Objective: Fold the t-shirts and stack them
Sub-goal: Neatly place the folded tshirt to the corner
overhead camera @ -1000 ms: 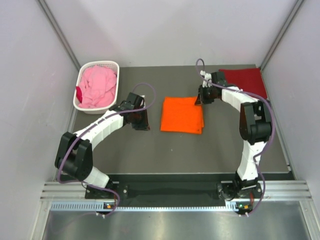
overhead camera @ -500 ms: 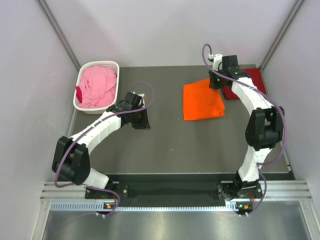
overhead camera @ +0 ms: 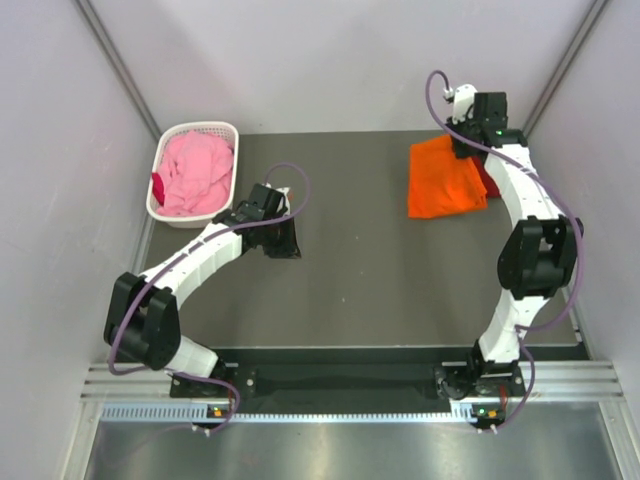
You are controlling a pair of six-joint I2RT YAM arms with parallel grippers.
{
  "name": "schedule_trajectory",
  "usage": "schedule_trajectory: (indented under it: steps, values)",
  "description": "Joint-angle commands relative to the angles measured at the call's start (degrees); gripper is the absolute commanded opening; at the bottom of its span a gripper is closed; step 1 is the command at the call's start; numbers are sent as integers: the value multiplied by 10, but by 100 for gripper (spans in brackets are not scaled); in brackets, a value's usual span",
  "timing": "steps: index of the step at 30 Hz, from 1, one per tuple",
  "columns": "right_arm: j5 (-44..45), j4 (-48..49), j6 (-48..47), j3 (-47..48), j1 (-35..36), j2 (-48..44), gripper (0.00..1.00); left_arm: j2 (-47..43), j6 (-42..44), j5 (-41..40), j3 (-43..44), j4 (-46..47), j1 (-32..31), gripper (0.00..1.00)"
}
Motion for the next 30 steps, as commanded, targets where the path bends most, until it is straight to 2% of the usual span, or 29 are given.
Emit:
schedule_trajectory:
  steps: [1,12,22,30]
  values:
    - [6,20,-34,69,-17,-14,0,-20,10,4,2,14,2,18]
    - [-9,-34,-45,164,-56,40,0,-9,9,9,3,18,2,18]
    - [-17,-52,-59,192,-80,65,0,1,11,6,10,16,2,18]
    - [-39,-87,-73,261,-99,89,0,5,12,4,13,17,2,18]
